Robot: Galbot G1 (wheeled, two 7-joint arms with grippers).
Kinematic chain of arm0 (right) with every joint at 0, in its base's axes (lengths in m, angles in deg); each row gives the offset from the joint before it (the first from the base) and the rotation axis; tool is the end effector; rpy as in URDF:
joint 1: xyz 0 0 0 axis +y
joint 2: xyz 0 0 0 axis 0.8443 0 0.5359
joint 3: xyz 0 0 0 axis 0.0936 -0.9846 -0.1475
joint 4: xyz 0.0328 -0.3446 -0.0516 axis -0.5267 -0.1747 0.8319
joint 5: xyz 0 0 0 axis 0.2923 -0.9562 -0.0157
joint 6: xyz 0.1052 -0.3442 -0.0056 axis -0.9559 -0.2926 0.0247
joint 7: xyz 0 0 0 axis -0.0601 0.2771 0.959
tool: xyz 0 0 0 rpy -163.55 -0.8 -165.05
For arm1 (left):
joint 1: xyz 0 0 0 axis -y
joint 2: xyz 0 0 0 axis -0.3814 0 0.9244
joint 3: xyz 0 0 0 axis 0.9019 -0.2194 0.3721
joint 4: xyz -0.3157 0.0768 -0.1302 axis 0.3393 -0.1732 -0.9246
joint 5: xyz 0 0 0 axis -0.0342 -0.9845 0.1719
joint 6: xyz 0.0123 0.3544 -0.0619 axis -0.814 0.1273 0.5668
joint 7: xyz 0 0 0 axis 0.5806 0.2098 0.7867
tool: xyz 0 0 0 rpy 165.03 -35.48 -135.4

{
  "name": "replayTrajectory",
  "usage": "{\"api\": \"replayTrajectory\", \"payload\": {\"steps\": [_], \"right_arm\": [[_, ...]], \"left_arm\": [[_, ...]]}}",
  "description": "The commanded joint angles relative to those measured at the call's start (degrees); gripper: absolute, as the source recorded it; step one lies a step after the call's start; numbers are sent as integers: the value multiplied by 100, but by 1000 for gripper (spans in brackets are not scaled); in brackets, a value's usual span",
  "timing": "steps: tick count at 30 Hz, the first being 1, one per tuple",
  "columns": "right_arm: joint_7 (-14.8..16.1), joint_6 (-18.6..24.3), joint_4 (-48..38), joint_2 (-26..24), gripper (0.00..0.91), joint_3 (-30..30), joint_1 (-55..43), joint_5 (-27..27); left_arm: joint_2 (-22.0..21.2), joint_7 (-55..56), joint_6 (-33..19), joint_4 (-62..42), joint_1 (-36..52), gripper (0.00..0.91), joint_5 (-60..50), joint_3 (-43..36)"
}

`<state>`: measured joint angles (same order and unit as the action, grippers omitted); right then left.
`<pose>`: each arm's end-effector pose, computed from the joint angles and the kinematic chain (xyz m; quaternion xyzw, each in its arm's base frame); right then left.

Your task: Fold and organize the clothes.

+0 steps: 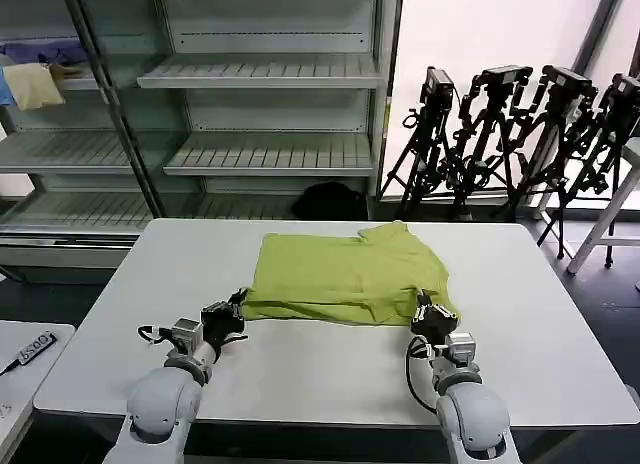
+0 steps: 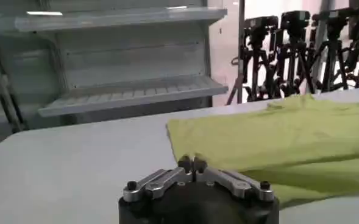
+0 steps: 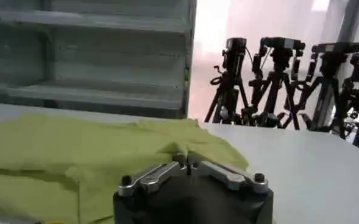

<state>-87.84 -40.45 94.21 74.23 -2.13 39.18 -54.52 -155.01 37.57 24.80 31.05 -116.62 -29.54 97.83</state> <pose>0.3116 -0.0107 -0.2775 0.0208 -0.9932 0.0464 0.1047 0.3258 0.0386 -0.2690 -0.1068 -0.9795 -0.0541 0.1619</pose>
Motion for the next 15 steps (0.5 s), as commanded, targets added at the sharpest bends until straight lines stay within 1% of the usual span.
{"api": "replayTrajectory", "payload": {"steps": [1, 2, 7, 8, 9, 10, 15], "right_arm": [[5, -64, -208, 2, 0, -11, -203, -67], [16, -64, -217, -1, 0, -12, -208, -85], [-10, -62, -280, 42, 10, 0, -283, -108], [-13, -64, -287, 46, 333, 1, -293, -118], [-22, -69, -296, 44, 907, -5, -300, -114], [-22, -76, -302, 44, 907, -5, -309, -119], [-86, -101, -356, 94, 907, -12, -367, -145]], "left_arm": [[7, -61, 12, -177, 89, 10, -135, -20], [-3, -73, 11, -188, 96, 0, -171, -34], [-37, -151, -18, -294, 141, 10, -357, -53], [-37, -155, -31, -303, 145, 10, -366, -55], [-36, -156, -34, -310, 150, 322, -376, -58], [-37, -163, -51, -316, 151, 907, -385, -55], [-67, -176, -142, -312, 155, 907, -439, -39]]}}
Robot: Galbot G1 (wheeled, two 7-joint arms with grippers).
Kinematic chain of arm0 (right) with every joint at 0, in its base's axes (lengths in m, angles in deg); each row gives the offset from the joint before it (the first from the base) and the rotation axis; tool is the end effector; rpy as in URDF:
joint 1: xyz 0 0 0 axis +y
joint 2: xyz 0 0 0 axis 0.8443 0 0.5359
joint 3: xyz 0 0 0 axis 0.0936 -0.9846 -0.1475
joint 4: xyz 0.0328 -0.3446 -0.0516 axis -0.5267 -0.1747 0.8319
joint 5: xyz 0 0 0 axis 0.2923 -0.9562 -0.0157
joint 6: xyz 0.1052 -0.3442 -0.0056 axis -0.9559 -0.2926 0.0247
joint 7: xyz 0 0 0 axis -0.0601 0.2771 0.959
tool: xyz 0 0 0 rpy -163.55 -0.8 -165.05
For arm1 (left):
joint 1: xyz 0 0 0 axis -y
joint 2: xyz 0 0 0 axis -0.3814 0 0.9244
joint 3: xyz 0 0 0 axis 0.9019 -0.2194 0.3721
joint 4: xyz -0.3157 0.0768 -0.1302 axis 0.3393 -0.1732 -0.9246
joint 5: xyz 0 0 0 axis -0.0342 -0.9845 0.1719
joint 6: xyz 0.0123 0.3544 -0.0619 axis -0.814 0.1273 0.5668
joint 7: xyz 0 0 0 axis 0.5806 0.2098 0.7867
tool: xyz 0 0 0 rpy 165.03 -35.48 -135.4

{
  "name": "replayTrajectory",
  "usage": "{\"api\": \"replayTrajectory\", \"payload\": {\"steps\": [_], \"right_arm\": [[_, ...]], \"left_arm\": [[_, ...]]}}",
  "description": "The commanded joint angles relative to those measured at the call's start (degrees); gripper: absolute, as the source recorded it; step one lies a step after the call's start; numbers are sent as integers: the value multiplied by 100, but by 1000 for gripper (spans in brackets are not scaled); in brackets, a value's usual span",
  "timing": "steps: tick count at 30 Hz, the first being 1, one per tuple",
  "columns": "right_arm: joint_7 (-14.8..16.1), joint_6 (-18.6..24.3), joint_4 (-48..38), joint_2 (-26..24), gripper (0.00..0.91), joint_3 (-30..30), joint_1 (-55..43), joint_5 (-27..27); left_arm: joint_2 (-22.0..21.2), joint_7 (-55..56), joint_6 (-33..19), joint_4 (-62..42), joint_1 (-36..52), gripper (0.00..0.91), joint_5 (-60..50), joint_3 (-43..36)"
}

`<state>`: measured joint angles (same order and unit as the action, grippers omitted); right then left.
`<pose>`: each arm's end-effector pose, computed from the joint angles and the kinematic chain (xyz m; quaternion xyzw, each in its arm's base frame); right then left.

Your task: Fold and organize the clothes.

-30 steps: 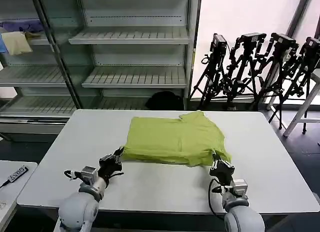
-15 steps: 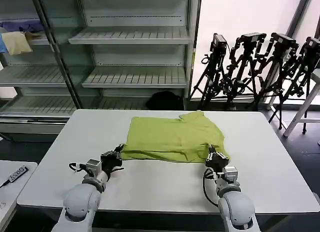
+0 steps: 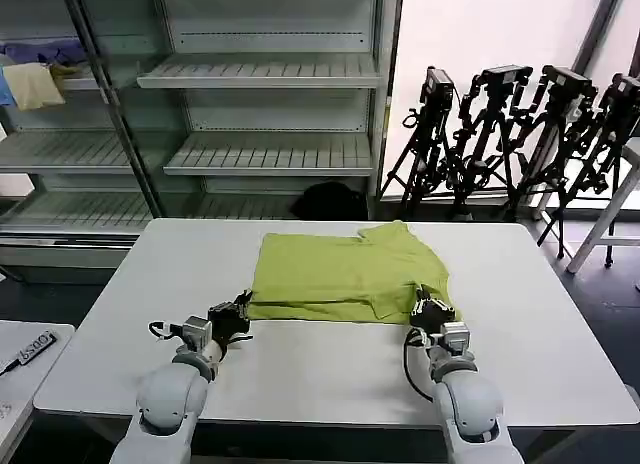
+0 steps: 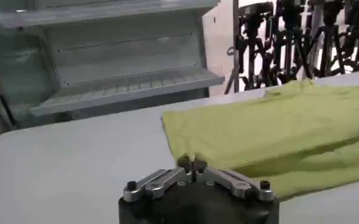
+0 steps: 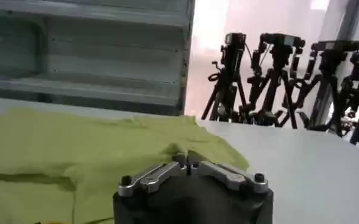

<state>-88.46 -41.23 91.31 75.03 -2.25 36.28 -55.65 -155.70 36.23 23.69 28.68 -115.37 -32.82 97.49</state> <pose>0.3292 -0.0080 -0.2793 0.0109 -0.9925 0.0505 0.1108 0.3347 0.0364 -0.2770 -0.1088 -0.9779 -0.0733 0.1631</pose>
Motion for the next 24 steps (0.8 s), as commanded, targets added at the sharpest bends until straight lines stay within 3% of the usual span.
{"api": "replayTrajectory", "payload": {"steps": [1, 13, 24], "right_arm": [[-24, -22, -69, 21, 907, 3, -86, -31], [-36, -133, 131, -93, 907, 162, -76, 34], [160, -173, 587, -365, 907, 549, 558, 108]], "left_arm": [[-7, -39, -73, -72, 29, 907, -117, 0], [9, 10, -81, 317, 42, 907, 110, 28], [-15, 34, -3, 465, -161, 907, 97, -36]]}}
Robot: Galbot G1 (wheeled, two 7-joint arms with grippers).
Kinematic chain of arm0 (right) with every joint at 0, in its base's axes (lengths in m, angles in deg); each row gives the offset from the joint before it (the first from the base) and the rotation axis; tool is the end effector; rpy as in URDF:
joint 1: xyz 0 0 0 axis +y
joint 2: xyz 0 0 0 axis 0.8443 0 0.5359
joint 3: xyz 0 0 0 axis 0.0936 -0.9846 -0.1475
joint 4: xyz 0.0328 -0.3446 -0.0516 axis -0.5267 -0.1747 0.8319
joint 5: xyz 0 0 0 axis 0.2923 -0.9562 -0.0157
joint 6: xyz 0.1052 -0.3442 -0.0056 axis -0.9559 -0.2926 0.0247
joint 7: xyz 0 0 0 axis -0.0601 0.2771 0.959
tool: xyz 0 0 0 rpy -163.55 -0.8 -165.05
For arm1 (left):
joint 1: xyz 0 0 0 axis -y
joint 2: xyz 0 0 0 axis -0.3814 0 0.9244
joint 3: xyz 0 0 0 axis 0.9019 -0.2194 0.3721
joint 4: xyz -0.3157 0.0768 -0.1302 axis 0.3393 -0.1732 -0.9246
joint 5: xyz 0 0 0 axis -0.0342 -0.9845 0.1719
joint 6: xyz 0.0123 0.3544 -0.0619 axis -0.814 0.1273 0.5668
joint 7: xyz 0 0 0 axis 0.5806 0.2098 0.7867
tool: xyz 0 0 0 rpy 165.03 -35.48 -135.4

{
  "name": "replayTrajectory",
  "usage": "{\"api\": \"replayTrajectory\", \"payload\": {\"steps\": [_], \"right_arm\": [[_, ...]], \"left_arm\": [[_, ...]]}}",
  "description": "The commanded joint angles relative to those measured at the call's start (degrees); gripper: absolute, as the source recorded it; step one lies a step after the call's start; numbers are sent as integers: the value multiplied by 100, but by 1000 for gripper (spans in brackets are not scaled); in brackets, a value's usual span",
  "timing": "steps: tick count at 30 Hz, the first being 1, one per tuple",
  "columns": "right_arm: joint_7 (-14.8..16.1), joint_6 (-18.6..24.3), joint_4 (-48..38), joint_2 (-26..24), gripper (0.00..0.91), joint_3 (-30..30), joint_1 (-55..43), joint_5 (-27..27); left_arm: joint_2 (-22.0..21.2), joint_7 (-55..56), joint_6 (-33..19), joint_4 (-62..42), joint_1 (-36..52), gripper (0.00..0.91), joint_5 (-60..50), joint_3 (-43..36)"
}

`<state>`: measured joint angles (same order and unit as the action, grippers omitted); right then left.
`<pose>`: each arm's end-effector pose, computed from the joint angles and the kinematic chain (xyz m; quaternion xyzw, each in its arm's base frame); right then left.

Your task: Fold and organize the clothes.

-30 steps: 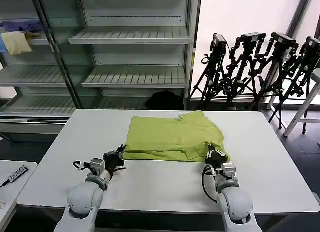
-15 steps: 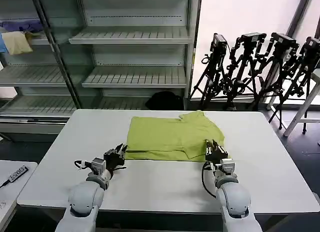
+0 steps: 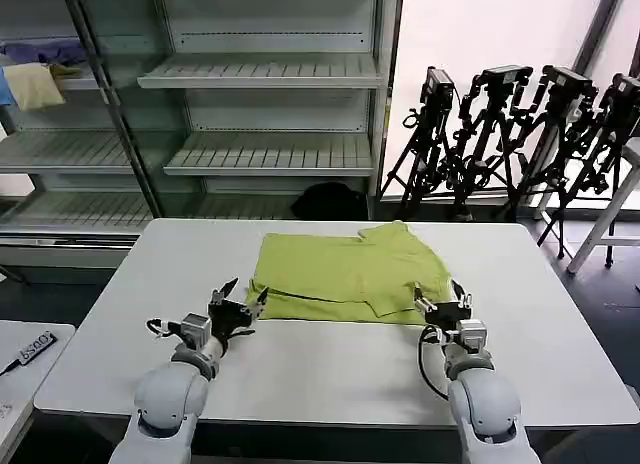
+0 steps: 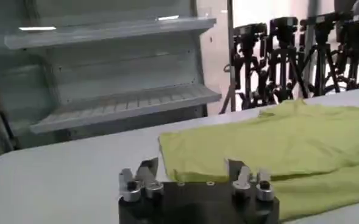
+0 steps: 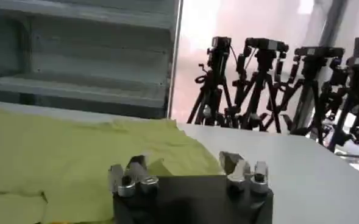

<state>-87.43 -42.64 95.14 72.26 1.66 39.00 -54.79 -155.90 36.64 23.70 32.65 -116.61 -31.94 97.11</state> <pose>0.3117 -0.0406 -0.2674 -0.0100 -0.9915 0.0657 0.1122 0.3232 0.0289 -0.2607 -0.1168 -0.9810 -0.0667 0.1396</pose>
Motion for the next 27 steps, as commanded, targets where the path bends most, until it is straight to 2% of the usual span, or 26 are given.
{"api": "replayTrajectory", "payload": {"steps": [1, 10, 12, 13, 14, 19, 21, 23, 26, 27], "right_arm": [[60, -29, 229, -102, 907, 178, 341, 21], [11, -21, 97, -73, 907, 259, 451, 16], [9, -22, 7, -85, 826, 274, 453, -6], [10, -20, -22, -86, 725, 283, 459, -5], [13, -16, -44, -87, 725, 291, 465, -6], [5, 38, -153, -108, 262, 308, 502, -1], [7, 41, -176, -107, 171, 323, 511, 7], [25, 52, -234, -116, 30, 335, 512, 14], [28, 64, -300, -121, 0, 331, 495, 11], [23, 65, -316, -118, 0, 330, 492, 7]], "left_arm": [[4, 0, 31, 75, -53, 907, 9, -3], [-40, 67, 219, -31, -178, 907, -191, -107], [-46, 96, 247, -60, -172, 907, -192, -109], [-46, 99, 247, -72, -170, 907, -192, -108], [-45, 104, 250, -77, -170, 907, -191, -104], [-45, 127, 254, -138, -154, 907, -191, -92], [-46, 134, 255, -173, -147, 907, -190, -96], [-47, 153, 257, -203, -142, 907, -191, -98], [-47, 158, 267, -242, -145, 907, -192, -93], [-45, 157, 267, -247, -147, 856, -191, -87]]}}
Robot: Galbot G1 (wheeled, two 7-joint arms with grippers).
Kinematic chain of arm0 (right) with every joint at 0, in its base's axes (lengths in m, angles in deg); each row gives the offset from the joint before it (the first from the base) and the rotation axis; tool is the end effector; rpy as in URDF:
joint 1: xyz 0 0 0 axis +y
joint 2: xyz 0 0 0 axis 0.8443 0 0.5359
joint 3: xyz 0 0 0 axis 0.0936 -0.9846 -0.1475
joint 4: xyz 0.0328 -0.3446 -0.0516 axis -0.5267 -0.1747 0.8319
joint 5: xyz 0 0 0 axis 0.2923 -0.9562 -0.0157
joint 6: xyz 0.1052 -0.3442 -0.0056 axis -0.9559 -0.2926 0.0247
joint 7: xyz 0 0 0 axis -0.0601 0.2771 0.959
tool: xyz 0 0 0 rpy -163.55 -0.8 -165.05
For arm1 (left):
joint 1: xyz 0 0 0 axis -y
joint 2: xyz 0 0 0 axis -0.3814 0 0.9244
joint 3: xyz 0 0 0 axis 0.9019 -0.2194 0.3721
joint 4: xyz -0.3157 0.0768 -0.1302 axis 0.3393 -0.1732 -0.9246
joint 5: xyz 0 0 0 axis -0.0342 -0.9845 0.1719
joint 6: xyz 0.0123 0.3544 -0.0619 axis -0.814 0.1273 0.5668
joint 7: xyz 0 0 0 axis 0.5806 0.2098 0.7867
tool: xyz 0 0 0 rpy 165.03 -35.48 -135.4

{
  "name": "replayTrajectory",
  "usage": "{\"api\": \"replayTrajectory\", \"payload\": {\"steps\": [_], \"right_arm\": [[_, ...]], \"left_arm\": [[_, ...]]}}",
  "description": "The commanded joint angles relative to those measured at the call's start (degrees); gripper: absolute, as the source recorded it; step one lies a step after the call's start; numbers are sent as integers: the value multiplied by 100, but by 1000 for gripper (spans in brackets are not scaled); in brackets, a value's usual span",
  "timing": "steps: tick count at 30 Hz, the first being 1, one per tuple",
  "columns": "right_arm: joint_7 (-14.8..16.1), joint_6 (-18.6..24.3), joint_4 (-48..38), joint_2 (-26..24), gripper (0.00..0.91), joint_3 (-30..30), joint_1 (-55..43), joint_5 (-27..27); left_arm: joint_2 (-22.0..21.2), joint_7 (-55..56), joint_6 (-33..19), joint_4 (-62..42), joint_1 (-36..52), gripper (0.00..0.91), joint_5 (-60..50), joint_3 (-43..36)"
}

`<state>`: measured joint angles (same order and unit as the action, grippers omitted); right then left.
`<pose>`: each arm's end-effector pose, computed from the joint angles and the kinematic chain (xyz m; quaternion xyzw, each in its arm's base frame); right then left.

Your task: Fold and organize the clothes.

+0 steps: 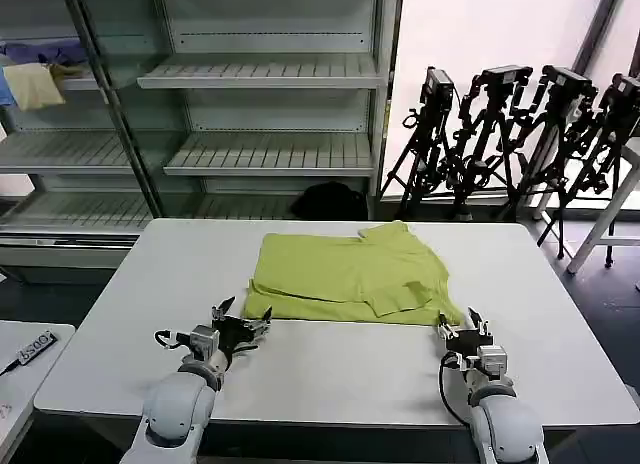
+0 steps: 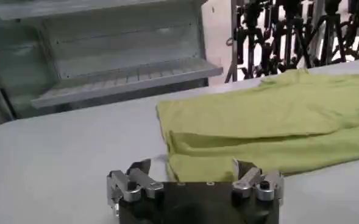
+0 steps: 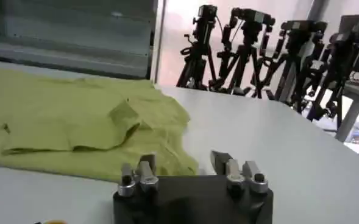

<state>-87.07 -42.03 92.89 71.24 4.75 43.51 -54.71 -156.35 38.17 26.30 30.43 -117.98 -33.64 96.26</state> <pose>0.2911 -0.0652 -0.3012 -0.0317 -0.9833 0.0742 0.1631 0.3193 0.0243 -0.2830 -0.1022 -0.9731 -0.0756 0.1921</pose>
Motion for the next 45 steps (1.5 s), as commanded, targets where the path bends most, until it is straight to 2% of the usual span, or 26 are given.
{"api": "replayTrajectory", "payload": {"steps": [1, 2, 3, 4, 21, 31, 36, 45], "right_arm": [[-12, 8, -111, -6, 0, 19, 37, -10], [-3, 11, -115, -6, 0, 15, 37, -11], [0, 10, -114, -6, 0, 8, 39, -6], [2, 11, -115, -3, 0, 4, 40, -11], [31, -34, 99, 17, 0, -54, 31, 21], [86, -205, 553, -57, 0, -62, 312, 448], [67, -421, 1050, -65, 0, -113, 711, 721], [-149, -742, 1953, 58, 0, -365, 1666, 959]], "left_arm": [[3, 10, 19, -30, -14, 736, -17, 1], [4, 15, 31, -34, -15, 363, -16, 4], [6, 8, 27, -41, -26, 91, -18, 13], [12, 4, 29, -38, -34, 10, -14, 14], [53, -144, 32, -28, -129, 0, 59, 32], [106, -95, -126, 222, -332, 0, -7, 52], [215, -108, -156, 650, -802, 0, 47, 186], [444, 77, -273, 1967, -2364, 0, 619, 667]]}}
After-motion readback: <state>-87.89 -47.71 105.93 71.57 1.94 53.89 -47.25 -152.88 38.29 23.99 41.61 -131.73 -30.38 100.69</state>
